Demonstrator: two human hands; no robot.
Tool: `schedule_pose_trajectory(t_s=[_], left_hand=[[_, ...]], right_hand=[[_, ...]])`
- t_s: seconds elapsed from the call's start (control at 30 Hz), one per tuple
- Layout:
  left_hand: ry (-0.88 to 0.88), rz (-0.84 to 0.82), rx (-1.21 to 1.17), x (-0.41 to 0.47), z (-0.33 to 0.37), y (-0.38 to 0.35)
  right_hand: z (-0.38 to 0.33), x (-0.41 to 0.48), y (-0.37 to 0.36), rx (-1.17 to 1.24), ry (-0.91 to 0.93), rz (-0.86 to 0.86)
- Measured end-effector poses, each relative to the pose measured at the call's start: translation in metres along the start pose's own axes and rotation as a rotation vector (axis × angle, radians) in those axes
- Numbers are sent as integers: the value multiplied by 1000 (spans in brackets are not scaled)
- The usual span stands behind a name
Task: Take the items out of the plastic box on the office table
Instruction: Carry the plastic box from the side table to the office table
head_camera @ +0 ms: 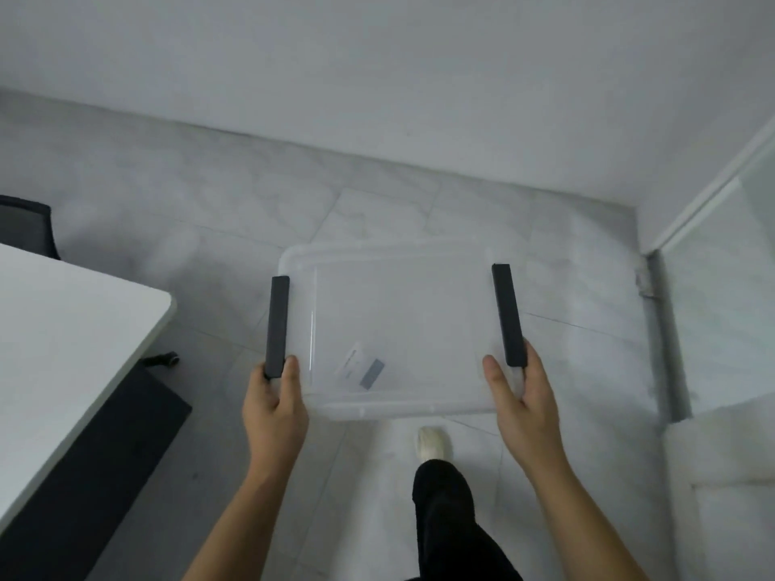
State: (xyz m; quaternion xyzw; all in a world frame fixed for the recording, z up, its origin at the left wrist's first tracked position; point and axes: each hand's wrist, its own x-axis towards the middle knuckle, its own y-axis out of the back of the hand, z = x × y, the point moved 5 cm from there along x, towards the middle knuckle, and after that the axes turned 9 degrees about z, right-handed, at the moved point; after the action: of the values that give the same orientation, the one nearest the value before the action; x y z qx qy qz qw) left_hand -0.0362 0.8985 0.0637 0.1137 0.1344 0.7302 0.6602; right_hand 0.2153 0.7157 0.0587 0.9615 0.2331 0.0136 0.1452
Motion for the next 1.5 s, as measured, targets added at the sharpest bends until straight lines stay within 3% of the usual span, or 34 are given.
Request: schedule_pose_trajectory(t_s=[0.3,0.57,1.03,1.27,1.5], left_hand=[[73,237,-20,189,86,-77],[139,486,-56,361,83,-82],[103,567,-32,767,101,-75],[116,628,14,990,89,-80],[179,827,2,1186,102,-16]], right_hand=[[-104,234,-172,22,78,-243],[-176,345,-380,17,206,-469],[-306,500,-750,16,236,-536],[-350,589,-978,67,237,-609],[-454,625,-1229,90,263,-847]])
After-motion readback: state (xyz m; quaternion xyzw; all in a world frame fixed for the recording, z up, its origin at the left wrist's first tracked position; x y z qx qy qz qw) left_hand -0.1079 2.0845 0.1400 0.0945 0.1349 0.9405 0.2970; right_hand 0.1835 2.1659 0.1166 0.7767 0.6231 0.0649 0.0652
